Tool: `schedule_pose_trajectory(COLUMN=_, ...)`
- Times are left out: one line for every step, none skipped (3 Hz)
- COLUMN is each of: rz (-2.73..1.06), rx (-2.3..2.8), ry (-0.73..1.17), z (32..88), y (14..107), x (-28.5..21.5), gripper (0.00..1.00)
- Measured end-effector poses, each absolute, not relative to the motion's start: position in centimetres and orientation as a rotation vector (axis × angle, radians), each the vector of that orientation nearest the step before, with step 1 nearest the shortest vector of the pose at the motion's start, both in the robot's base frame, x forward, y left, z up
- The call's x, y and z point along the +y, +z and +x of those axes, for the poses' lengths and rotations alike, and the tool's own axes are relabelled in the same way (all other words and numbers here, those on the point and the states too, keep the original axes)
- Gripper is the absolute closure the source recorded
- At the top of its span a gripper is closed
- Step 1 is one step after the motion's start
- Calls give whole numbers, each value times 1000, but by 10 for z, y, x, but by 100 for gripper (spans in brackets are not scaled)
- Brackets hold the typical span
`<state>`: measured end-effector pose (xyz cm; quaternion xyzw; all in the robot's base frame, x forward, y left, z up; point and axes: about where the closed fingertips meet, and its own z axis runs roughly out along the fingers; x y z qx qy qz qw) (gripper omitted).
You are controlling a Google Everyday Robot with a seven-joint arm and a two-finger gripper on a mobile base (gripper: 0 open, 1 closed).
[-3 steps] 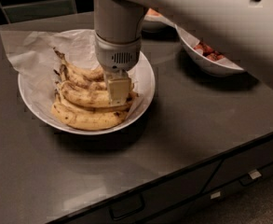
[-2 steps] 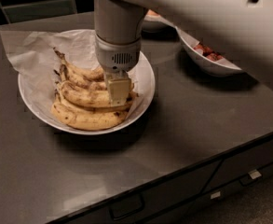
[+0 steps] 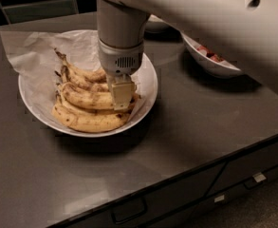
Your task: Pick banana from white bowl
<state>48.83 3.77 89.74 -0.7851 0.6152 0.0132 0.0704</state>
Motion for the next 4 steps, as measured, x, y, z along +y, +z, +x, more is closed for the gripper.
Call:
schedule_pose_trajectory(rz=-2363, rx=1845, ry=33, z=489, y=899, x=37, gripper=52)
schedule_pose_trajectory(rz=-2370, rx=1829, ry=3, z=490, y=898, x=35, gripper=49)
schedule_pose_trajectory(rz=-2377, rx=1821, ry=-10, z=490, y=898, x=34, gripper=51)
schedule_pose_trajectory(rz=-2377, rx=1821, ry=-10, z=490, y=898, x=34, gripper=70)
